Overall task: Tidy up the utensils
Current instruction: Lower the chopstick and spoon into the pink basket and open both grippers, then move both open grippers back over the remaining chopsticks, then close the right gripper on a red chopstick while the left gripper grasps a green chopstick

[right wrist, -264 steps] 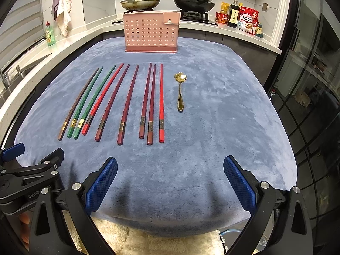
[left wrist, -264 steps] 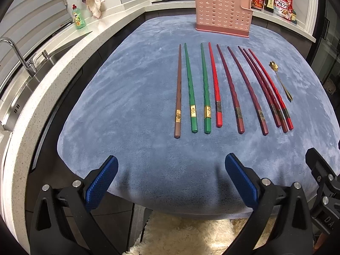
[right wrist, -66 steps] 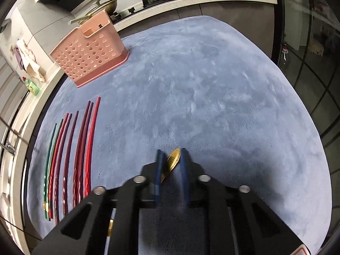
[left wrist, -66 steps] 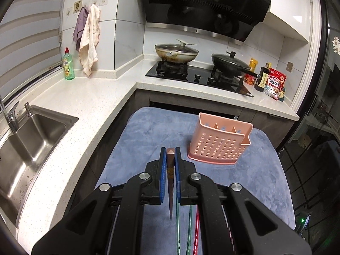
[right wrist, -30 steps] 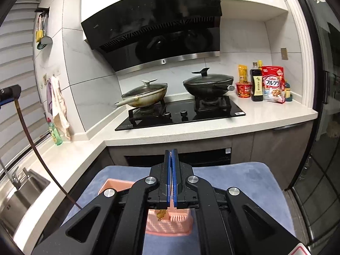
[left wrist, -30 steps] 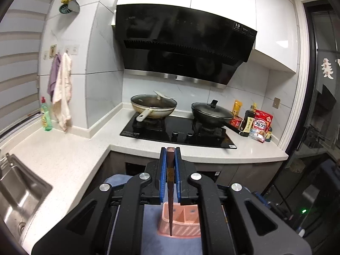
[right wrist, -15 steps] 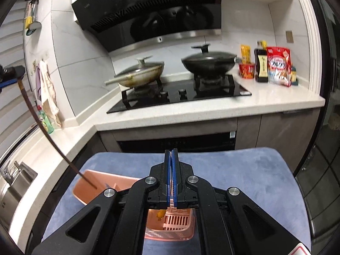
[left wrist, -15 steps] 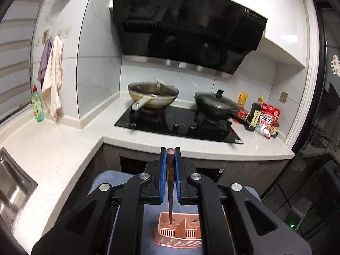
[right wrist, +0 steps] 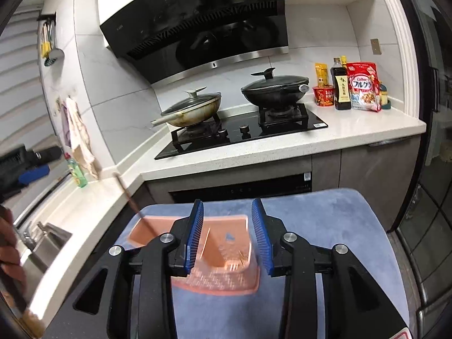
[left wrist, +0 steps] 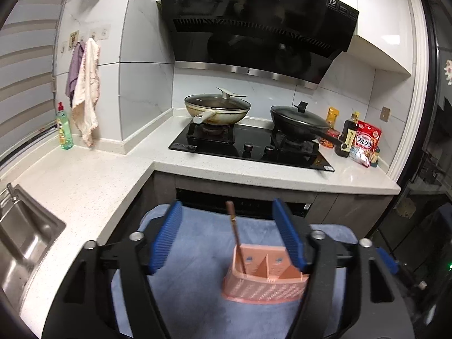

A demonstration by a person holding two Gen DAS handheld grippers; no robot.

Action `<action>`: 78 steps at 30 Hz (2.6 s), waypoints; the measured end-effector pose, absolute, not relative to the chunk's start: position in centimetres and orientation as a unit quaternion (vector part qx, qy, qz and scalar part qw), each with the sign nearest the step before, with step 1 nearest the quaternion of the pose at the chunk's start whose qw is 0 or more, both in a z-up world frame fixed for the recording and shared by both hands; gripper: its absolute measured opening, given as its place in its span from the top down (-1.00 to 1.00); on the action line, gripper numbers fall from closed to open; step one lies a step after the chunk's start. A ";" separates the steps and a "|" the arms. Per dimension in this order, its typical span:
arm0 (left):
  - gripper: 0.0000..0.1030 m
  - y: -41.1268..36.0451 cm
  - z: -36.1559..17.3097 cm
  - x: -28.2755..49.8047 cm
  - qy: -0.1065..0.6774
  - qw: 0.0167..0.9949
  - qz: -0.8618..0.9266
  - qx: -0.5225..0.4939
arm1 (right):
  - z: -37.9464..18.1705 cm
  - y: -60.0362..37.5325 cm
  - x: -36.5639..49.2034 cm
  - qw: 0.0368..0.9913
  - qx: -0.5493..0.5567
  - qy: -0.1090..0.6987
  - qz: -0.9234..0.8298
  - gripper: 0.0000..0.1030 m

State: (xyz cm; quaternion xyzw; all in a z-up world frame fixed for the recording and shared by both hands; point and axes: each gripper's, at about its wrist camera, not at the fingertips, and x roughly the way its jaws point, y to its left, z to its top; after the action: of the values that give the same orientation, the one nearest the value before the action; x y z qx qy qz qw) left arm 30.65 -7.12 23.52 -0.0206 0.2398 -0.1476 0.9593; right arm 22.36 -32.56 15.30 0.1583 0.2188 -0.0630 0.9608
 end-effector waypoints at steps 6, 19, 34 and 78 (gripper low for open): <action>-0.45 -4.0 20.0 25.0 0.256 0.958 -0.130 0.004 | 14.1 -31.1 15.7 0.956 0.155 0.242 -0.056 0.26; -0.45 2.1 6.7 15.1 0.369 0.926 -0.080 0.019 | 4.2 -25.8 3.5 0.928 0.107 0.347 -0.080 0.24; -0.45 2.2 -0.3 9.0 0.427 0.900 -0.086 0.034 | -2.0 -21.7 0.5 0.902 0.111 0.414 -0.060 0.24; -0.43 1.5 -3.6 7.5 0.454 0.885 -0.090 0.043 | -4.1 -20.9 0.6 0.893 0.110 0.430 -0.069 0.85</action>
State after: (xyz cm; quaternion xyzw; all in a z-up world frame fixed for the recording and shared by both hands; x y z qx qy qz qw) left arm 7.47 1.55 -3.58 0.0432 0.4539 -0.0900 0.8855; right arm 0.57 -20.91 -4.14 0.1098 0.4302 -0.0686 0.8934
